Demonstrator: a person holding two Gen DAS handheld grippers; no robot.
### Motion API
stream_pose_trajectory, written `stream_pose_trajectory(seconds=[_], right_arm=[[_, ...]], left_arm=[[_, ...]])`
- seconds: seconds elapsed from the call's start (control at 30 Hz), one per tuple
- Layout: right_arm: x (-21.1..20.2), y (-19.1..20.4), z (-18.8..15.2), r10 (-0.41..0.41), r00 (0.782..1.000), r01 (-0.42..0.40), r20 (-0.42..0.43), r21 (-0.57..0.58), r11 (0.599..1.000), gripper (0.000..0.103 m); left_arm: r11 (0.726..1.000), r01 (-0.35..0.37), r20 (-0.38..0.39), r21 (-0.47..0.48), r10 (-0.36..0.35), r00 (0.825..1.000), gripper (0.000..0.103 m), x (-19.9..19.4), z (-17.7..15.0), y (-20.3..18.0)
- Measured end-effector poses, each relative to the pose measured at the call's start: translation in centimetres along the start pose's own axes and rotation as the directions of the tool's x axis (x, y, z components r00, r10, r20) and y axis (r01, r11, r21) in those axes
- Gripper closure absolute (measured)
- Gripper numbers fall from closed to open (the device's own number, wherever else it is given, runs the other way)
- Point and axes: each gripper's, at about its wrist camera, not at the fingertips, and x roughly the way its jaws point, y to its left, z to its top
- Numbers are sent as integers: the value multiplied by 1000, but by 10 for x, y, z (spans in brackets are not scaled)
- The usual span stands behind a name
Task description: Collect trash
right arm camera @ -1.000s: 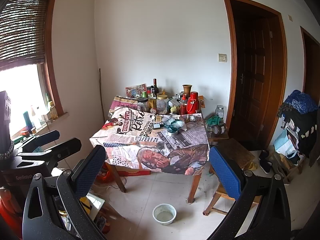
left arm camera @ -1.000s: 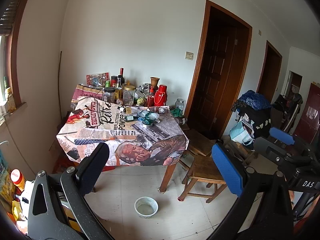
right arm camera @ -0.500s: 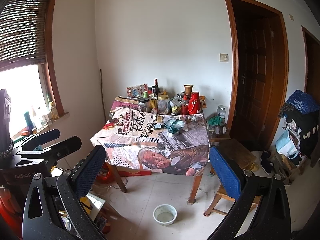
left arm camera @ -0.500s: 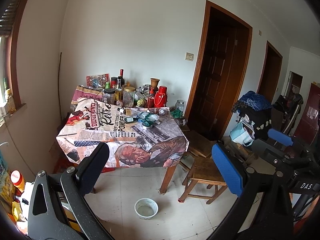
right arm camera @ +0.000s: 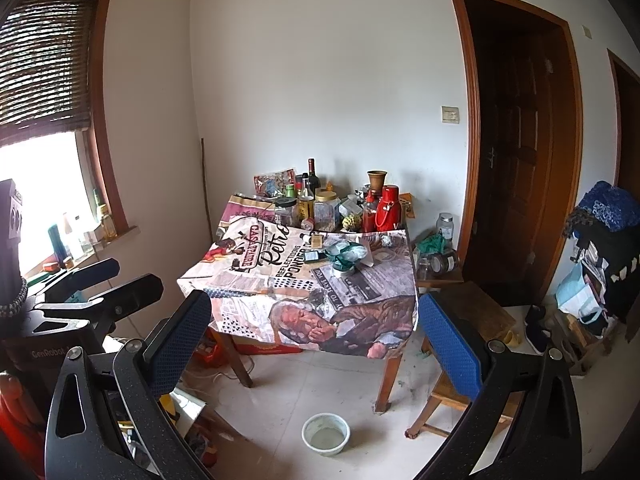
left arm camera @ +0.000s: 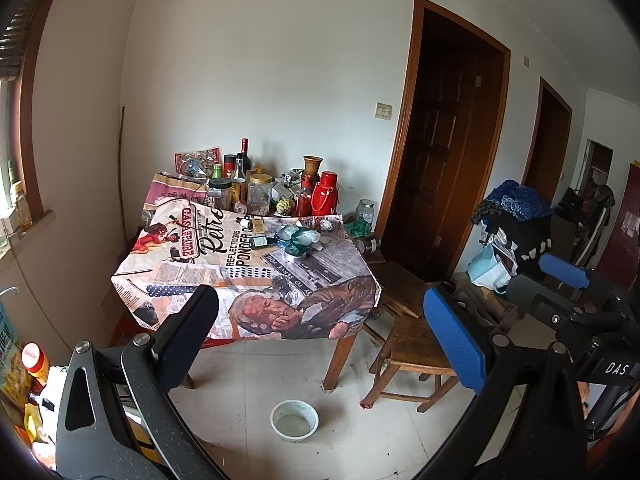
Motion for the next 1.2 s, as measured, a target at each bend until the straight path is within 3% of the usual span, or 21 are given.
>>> stream_pose_trajectory(seconds=[0.33, 0.57, 0.9, 1.2], right_arm=[[23, -26, 13, -14, 1000, 14, -12, 1, 1000, 0], [61, -46, 23, -47, 999, 48, -27, 33, 998, 0], [161, -58, 53, -137, 987, 144, -80, 90, 986, 0], [253, -67, 74, -202, 967, 226, -156, 156, 962, 0]], left_arm=[[999, -39, 3, -3, 39, 999, 0, 37, 13, -27], [999, -31, -12, 11, 31, 999, 0, 84, 29, -22], [999, 3, -31, 35, -2, 1000, 0, 193, 74, 28], [997, -12, -160, 73, 23, 987, 0, 311, 112, 91]])
